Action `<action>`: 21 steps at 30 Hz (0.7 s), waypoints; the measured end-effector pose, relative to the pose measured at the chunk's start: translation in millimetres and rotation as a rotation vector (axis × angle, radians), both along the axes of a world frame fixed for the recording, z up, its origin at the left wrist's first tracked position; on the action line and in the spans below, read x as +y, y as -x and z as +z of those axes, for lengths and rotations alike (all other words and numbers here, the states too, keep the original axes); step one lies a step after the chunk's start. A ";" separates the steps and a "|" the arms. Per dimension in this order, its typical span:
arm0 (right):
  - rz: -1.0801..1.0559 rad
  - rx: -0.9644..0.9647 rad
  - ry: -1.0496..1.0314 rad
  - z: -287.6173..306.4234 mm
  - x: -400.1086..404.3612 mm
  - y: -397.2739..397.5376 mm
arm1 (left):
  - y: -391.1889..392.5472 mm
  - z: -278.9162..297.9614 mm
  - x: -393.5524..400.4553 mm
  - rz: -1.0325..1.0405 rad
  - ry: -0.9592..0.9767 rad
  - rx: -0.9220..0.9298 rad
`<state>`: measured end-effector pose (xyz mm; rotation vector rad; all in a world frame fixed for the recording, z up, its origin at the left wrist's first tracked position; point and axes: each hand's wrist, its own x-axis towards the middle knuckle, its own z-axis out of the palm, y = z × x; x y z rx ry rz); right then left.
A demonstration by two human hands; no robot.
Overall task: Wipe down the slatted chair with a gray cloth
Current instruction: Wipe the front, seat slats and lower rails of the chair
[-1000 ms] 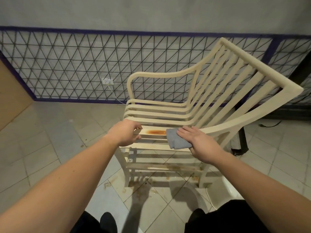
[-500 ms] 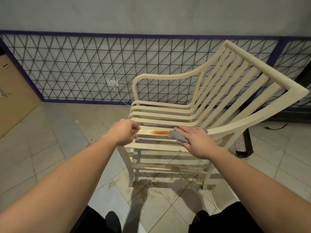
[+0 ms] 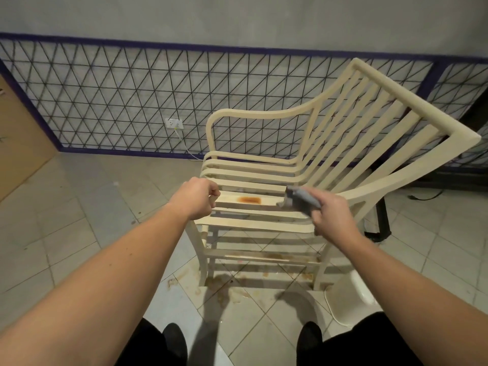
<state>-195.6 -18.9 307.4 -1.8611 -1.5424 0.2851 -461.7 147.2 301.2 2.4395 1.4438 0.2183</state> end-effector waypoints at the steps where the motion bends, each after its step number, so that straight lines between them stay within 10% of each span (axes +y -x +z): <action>1: -0.012 -0.014 -0.027 9.4 4.9 -3.0 | 0.3 -0.2 -0.1 0.001 -0.001 -0.003; 5: -0.004 -0.303 -0.123 36.0 26.0 -15.1 | 0.2 -0.7 1.6 0.003 -0.007 -0.017; 9: 0.270 -0.609 0.233 -0.2 29.4 -14.5 | 2.2 -2.6 5.5 -0.001 0.003 -0.020; 21: 0.209 -0.720 0.329 -46.4 70.6 20.2 | 2.4 -3.3 5.0 0.001 0.003 -0.029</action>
